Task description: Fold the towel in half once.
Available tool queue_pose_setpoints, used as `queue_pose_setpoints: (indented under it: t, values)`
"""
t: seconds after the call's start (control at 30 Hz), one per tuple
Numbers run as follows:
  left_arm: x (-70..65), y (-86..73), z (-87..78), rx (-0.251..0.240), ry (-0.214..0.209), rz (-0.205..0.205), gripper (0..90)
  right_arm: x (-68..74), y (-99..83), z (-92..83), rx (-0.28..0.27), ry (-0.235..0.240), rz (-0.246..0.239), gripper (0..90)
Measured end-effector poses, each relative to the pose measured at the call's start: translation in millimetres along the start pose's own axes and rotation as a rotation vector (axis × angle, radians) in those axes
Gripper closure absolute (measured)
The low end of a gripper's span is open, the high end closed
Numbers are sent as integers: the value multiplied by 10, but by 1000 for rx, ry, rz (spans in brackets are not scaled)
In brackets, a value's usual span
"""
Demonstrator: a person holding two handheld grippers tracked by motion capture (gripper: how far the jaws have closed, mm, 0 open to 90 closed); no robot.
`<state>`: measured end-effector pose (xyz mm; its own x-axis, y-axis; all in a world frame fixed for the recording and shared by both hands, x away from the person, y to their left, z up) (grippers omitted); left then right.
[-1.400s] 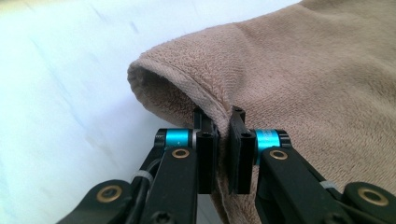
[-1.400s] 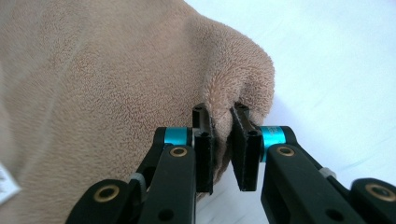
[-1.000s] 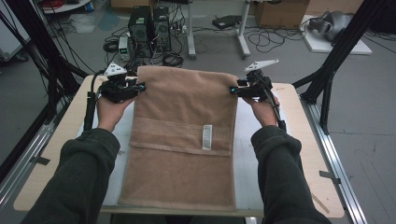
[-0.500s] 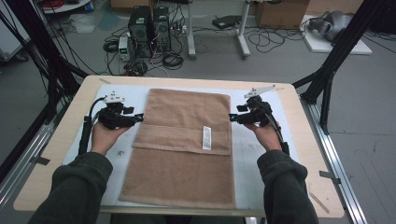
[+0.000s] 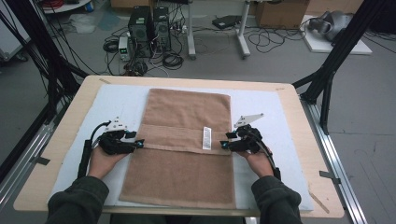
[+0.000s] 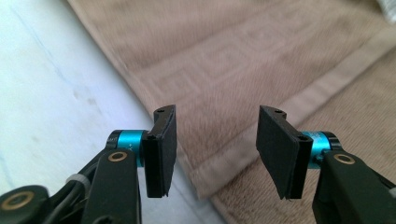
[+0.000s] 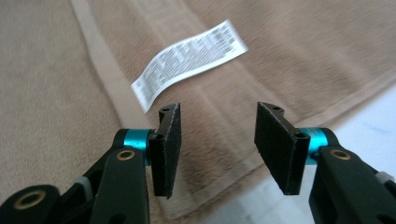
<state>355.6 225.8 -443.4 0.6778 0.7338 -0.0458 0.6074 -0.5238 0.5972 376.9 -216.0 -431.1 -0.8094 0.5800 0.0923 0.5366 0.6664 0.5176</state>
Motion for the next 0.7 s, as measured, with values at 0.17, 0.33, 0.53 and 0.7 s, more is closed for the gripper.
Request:
queue_pose_setpoints:
  t: [0.17,0.33,0.53,0.7]
  values:
    - [-6,-16,76,17,-8,23,598,75,20,152,61,8,-52,608]
    - [-19,-8,78,12,-5,35,784,77,23,166,63,-13,-67,782]
    - [3,3,10,-7,-46,12,849,50,23,118,41,18,-61,846]
    - [-12,35,-79,-40,-51,4,854,31,31,19,4,33,-49,850]
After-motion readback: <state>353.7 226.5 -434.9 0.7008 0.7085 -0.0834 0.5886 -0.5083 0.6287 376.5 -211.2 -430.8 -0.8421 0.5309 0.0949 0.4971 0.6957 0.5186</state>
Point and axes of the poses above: each handheld gripper's, and its own axes: z roughly forward along the jaws, y roughly out of its top, x roughly to its left, the point moved 1 cm from there along z, roughly forward along the jaws, and after that the axes turned 15 degrees about x, right-handed, at the moved point
